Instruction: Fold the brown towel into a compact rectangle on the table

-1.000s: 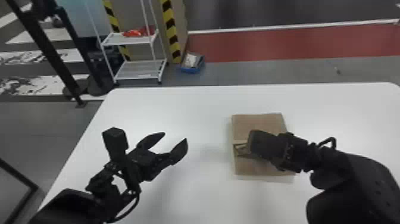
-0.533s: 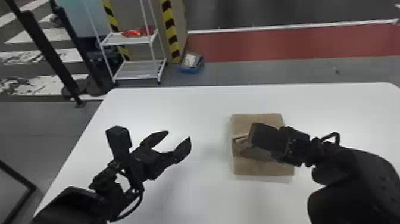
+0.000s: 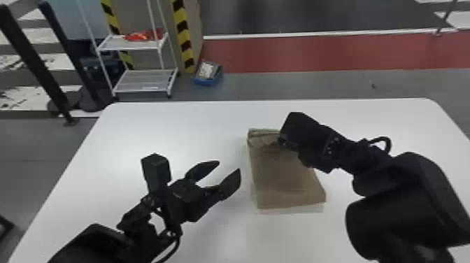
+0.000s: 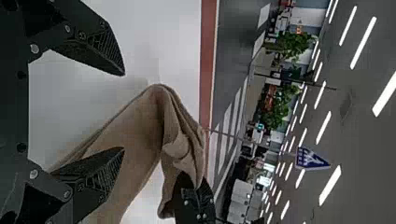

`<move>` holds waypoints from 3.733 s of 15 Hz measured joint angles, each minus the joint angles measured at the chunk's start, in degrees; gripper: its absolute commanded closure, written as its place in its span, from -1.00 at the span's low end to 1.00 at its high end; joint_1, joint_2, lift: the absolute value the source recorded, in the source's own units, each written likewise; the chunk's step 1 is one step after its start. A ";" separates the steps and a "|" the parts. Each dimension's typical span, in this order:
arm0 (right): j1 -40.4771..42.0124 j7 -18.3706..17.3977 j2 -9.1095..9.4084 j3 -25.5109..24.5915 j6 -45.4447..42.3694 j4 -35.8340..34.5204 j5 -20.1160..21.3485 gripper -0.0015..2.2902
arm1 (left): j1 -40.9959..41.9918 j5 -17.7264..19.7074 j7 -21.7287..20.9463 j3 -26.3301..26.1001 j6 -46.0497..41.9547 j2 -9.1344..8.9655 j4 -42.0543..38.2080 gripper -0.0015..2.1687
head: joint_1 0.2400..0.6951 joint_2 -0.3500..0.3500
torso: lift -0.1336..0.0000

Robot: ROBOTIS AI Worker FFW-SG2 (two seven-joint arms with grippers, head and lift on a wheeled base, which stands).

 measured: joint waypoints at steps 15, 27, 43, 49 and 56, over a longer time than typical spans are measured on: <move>2.81 0.00 0.82 -3.65 2.19 -5.27 -4.43 0.44 | -3.08 0.20 -1.68 -7.61 6.30 -1.50 1.58 0.60 | 1.00 -0.08 | -0.84; 7.41 1.00 -3.24 -6.88 2.34 -10.96 -8.13 0.44 | -10.40 -7.74 0.40 -14.80 6.36 -5.56 9.50 0.60 | 1.00 -0.36 | -0.84; 15.00 7.05 -7.89 -8.82 -6.40 -13.41 -10.88 0.44 | -11.15 -11.52 1.69 -15.75 6.74 -6.62 13.43 0.60 | 1.00 -0.34 | -0.84; 17.06 7.04 -7.76 -7.35 -8.20 -11.36 -10.92 0.43 | -10.29 -11.62 2.57 -15.73 6.94 -6.62 13.26 0.60 | 1.00 -0.29 | -0.84; 19.79 6.43 -7.54 -7.44 -9.64 -11.63 -10.31 0.14 | -9.28 -11.55 2.62 -15.43 6.95 -6.12 12.45 0.60 | 1.00 -0.27 | -0.84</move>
